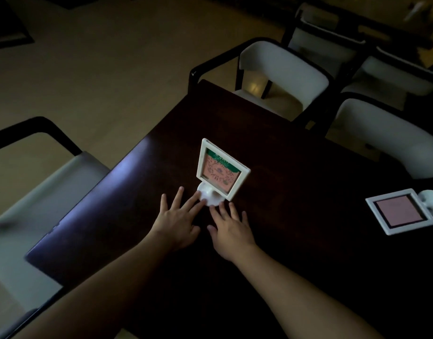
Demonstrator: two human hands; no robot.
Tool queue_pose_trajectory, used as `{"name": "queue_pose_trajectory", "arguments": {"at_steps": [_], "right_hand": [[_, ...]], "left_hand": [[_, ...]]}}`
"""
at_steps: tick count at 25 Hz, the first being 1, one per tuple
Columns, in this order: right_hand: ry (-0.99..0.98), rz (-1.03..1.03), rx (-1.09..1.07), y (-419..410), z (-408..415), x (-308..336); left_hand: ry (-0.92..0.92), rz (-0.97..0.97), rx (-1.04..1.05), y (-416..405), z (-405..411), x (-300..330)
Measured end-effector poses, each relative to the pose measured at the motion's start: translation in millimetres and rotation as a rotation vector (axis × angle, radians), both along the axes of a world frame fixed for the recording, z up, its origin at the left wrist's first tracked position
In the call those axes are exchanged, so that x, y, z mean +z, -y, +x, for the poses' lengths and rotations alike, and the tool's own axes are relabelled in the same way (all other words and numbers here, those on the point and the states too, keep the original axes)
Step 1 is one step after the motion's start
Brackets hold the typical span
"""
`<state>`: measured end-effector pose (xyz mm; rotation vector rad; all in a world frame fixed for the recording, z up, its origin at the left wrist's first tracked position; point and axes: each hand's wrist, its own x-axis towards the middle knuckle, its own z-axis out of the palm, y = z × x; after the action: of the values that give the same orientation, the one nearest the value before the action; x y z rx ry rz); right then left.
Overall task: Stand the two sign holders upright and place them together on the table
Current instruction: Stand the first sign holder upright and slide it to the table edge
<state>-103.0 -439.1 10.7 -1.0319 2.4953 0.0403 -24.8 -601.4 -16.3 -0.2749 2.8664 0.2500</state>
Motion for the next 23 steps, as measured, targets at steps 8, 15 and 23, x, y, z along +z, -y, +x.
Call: {"name": "queue_pose_trajectory", "arguments": {"at_steps": [8, 15, 23], "right_hand": [[-0.038, 0.006, 0.010, 68.6, -15.4, 2.3], [-0.112, -0.026, 0.032, 116.8, -33.4, 2.0], [-0.116, -0.044, 0.081, 161.7, -39.5, -2.1]], "left_hand": [[-0.016, -0.020, 0.030, 63.0, -20.3, -0.2], [-0.036, -0.056, 0.066, 102.6, -38.5, 1.1], [-0.057, -0.102, 0.121, 141.4, -36.1, 0.1]]}}
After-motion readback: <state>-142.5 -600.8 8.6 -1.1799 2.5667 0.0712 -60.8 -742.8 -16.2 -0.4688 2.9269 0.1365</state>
